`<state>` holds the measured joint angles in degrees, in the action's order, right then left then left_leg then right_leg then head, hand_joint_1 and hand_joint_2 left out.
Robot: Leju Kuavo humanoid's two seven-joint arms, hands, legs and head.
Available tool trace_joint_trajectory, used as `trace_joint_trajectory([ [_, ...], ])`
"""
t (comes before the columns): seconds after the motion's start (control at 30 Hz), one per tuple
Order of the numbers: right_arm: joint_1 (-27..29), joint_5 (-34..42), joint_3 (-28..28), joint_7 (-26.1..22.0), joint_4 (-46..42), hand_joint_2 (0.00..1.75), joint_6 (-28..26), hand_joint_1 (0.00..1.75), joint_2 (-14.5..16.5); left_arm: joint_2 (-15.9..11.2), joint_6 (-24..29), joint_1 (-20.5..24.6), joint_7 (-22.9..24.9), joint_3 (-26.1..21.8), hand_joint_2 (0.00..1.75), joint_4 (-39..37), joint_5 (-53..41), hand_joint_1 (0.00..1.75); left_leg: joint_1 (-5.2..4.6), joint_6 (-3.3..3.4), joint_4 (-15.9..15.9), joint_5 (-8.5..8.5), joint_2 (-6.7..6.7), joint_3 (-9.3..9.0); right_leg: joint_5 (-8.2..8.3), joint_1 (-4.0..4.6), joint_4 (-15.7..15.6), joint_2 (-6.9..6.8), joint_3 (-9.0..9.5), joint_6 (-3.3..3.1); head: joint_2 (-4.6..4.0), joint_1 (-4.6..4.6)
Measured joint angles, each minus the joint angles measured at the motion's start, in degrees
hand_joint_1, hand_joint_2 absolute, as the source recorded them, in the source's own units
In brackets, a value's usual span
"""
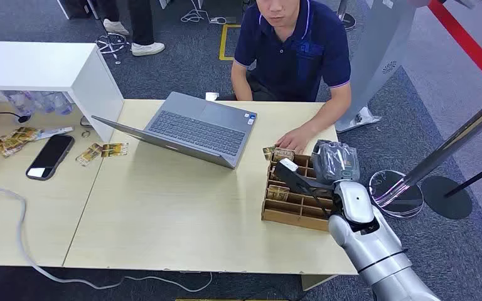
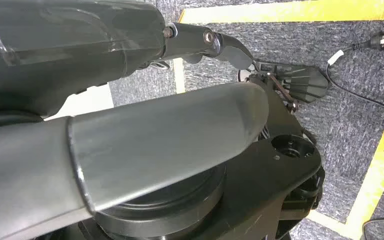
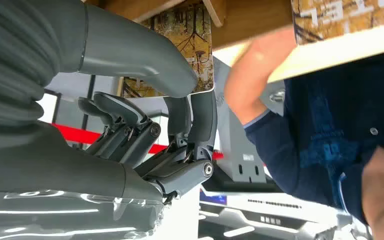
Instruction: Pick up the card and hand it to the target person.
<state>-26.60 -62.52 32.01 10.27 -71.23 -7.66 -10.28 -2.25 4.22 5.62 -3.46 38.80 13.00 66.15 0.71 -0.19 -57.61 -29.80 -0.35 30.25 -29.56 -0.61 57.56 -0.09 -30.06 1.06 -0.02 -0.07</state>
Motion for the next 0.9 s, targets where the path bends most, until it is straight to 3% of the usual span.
trace_joint_trajectory([
  [0.23, 0.5, -1.7, -0.8, -0.6, -5.5, 1.75, -1.1, 1.75, -0.6, 0.0, 0.0, 0.0, 0.3, 0.0, 0.0, 0.0, 0.1, 0.0, 0.0, 0.0, 0.0, 0.0, 0.01, 0.0, 0.0, 0.0, 0.0, 0.01, 0.0, 0.0, 0.0, 0.01],
  [0.57, -1.2, -0.9, -1.0, -6.7, -20.0, 1.75, -1.2, 1.75, -1.1, 0.0, -0.5, -0.1, 1.1, 0.2, 0.0, 0.0, -1.7, 0.0, 0.0, 0.0, 0.0, 0.0, 0.01, 0.01, 0.0, 0.0, 0.0, 0.01, 0.01, 0.0, 0.0, 0.01],
  [0.9, -6.2, 0.6, 1.5, -9.6, -15.6, 1.75, 0.1, 1.75, -0.5, -0.3, -1.1, 0.0, 1.5, 2.0, 0.0, 0.0, -2.2, 0.0, 0.0, 0.0, 0.0, 0.0, -0.02, 0.06, 0.0, 0.0, 0.0, -0.04, 0.02, 0.0, 0.0, 0.01],
])
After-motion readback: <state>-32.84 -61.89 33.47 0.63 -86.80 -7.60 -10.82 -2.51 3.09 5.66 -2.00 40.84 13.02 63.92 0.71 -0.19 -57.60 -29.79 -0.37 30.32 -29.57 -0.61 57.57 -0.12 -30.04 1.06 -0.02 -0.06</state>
